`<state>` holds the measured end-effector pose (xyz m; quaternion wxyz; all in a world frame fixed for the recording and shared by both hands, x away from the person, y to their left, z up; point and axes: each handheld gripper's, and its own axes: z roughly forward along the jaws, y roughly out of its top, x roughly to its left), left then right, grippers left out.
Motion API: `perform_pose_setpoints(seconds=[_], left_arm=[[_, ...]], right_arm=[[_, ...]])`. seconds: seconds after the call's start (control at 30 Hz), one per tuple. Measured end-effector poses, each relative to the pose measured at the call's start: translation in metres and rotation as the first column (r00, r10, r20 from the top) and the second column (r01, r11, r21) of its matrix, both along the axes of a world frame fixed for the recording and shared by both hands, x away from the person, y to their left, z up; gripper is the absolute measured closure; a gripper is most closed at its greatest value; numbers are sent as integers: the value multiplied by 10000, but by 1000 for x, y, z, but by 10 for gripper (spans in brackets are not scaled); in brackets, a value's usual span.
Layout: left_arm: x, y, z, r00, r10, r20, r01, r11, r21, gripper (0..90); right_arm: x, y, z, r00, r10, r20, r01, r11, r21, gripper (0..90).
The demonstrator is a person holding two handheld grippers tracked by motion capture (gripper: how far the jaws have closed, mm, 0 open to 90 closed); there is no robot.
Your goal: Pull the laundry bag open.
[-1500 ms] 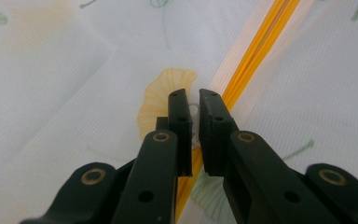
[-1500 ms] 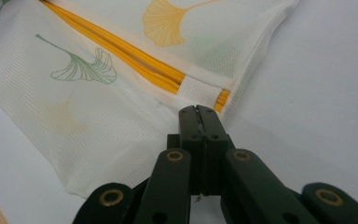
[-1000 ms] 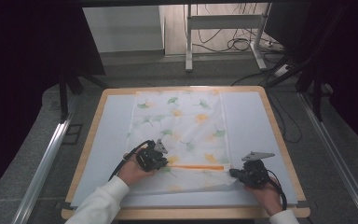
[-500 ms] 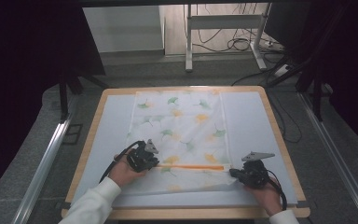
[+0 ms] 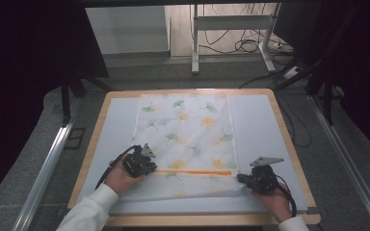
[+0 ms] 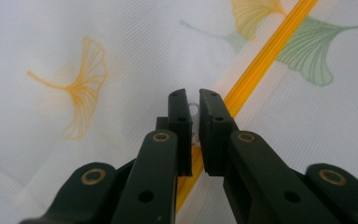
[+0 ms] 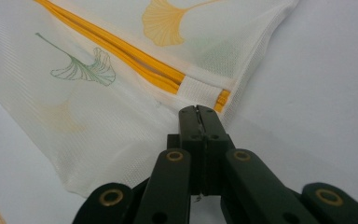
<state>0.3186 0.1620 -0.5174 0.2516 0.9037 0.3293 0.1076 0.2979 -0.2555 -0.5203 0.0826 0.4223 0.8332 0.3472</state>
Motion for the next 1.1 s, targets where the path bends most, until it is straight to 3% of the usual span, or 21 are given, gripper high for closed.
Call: perform_pose_setpoints(seconds=[0.53, 1.1], left_arm=[[-3, 26, -1, 9990, 442, -73, -441, 9989, 141, 845], [-6, 39, -1, 9977, 670, -67, -669, 9975, 243, 845]], right_arm=[[0, 0, 0, 10000, -2, 13, 2, 10000, -9, 900], [0, 0, 0, 10000, 10, 24, -10, 10000, -11, 900]])
